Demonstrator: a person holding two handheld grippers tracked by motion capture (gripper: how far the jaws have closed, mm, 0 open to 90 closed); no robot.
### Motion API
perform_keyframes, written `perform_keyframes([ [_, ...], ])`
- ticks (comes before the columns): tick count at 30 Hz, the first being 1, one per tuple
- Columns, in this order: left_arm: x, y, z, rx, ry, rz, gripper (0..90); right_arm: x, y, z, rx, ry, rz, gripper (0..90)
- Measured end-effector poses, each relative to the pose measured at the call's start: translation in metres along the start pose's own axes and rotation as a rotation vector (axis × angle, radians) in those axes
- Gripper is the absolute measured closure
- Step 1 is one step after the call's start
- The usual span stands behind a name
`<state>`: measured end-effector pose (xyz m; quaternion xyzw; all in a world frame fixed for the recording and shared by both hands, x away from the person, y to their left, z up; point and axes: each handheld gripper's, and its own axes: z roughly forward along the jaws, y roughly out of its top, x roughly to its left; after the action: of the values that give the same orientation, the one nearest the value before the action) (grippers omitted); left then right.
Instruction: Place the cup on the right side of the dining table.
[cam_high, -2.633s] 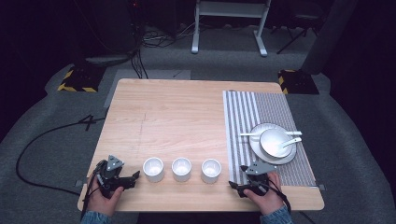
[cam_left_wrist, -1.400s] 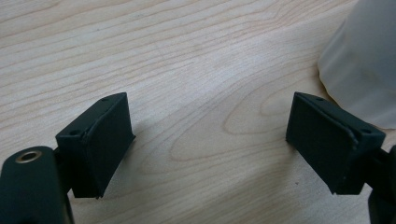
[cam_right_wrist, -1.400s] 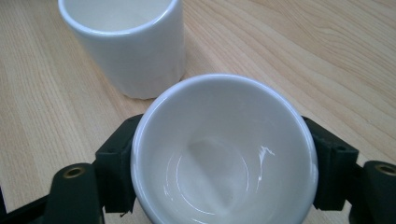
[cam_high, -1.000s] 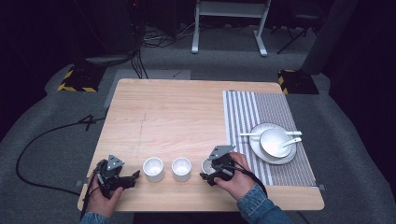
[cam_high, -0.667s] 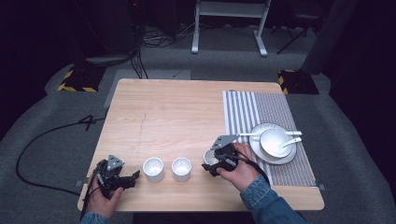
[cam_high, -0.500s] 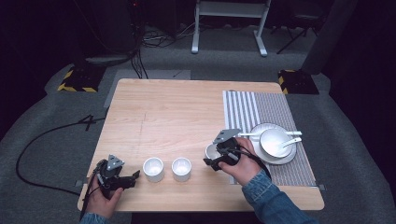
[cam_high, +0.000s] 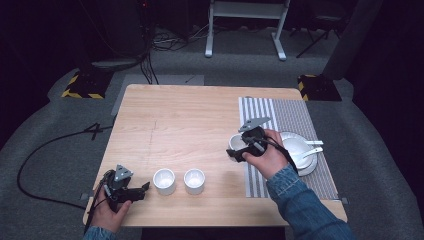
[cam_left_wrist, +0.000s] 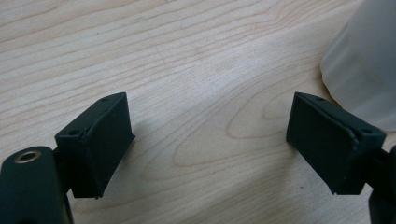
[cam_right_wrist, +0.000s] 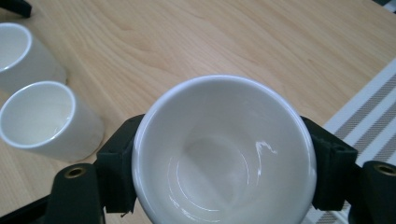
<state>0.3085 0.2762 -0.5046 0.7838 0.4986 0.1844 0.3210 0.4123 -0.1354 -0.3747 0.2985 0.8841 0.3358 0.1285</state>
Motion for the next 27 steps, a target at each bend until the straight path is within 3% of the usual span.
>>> perform_keyframes([
  [8,0.0,0.0,0.0,0.0,-0.001,0.0,14.5,-0.029,0.015,-0.008,-0.003,-0.052,0.058,27.0],
  [9,0.0,0.0,0.0,0.0,0.0,0.0,14.5,-0.04,0.02,-0.009,-0.003,-0.068,0.075,27.0],
  [16,0.0,0.0,0.0,0.0,0.0,-0.001,14.6,-0.07,0.032,-0.012,-0.004,-0.114,0.121,27.0],
  [27,0.0,0.0,0.0,0.0,0.0,-0.002,14.6,-0.112,0.039,-0.004,0.007,-0.172,0.189,27.0],
])
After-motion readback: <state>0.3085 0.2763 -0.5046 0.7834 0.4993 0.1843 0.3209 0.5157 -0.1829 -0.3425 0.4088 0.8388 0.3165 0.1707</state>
